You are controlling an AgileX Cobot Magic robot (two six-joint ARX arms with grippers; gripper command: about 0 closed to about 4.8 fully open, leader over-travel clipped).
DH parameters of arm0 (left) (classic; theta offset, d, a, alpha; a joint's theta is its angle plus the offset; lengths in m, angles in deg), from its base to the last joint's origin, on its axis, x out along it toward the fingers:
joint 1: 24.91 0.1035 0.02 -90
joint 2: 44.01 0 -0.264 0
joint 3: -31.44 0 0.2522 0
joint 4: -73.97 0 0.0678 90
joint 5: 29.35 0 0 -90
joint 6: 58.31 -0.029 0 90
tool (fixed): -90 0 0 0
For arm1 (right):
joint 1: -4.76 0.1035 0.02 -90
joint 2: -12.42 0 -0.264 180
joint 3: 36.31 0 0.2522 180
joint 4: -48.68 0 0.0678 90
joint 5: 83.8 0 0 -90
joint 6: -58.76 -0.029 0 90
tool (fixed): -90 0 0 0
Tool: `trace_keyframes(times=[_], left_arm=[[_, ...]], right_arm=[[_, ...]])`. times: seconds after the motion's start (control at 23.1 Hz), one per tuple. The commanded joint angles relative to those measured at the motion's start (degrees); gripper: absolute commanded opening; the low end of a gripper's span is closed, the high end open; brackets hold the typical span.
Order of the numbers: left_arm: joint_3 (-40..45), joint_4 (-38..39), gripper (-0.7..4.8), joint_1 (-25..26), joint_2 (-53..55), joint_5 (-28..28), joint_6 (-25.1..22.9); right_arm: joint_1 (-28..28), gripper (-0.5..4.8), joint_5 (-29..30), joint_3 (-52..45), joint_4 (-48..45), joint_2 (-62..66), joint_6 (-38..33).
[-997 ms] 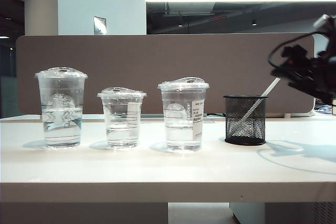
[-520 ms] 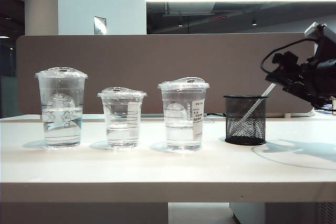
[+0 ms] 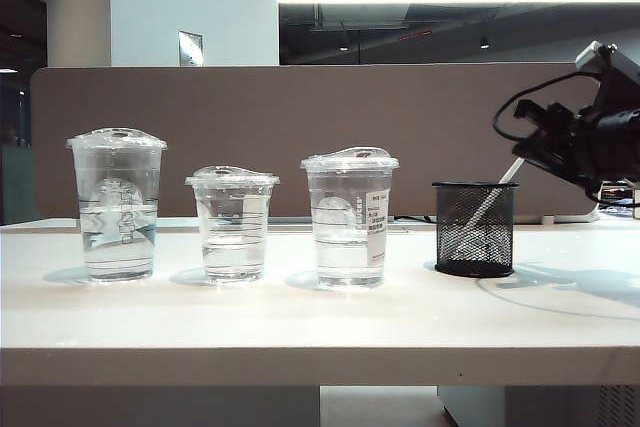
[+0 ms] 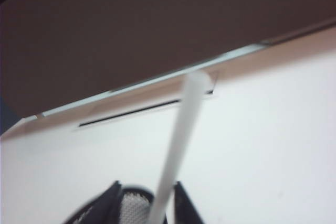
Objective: Pick up the straw and insert it into the medium coffee cup.
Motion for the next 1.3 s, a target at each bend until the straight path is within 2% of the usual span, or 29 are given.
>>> trace_keyframes(times=[0.04, 0.26, 0.39, 0.52, 0.61, 0.87, 1.3], left_arm=[[-0.1, -0.5, -0.04, 0.1, 0.1, -0.3, -0.5], [-0.1, -0.5, -0.04, 0.1, 0.1, -0.2, -0.5], [-0.1, -0.5, -0.04, 0.1, 0.1, -0.2, -0.5], [-0.1, -0.5, -0.04, 0.1, 0.1, -0.2, -0.5], [-0.1, -0.5, -0.04, 0.1, 0.1, -0.2, -0.5], [-0.1, -0.5, -0.04, 0.1, 0.1, -0.2, -0.5], [-0.1, -0.5, -0.04, 0.1, 0.1, -0.2, -0.5]], right_arm=[[0.1, 1.49, 0.1, 2.1, 0.5, -0.2, 0.0], [0.1, 1.45, 0.1, 5.0, 4.5, -0.2, 0.0], [0.1, 0.94, 0.1, 6.6, 6.8, 0.0, 0.0], [0.1, 0.83, 0.2, 8.3, 8.6, 0.3, 0.2], [0.1, 0.4, 0.3, 9.2, 9.8, 0.3, 0.4], [0.1, 0.19, 3.1, 9.8, 8.7, 0.2, 0.4], [0.1, 0.2, 9.0, 9.8, 4.6, -1.8, 0.4]])
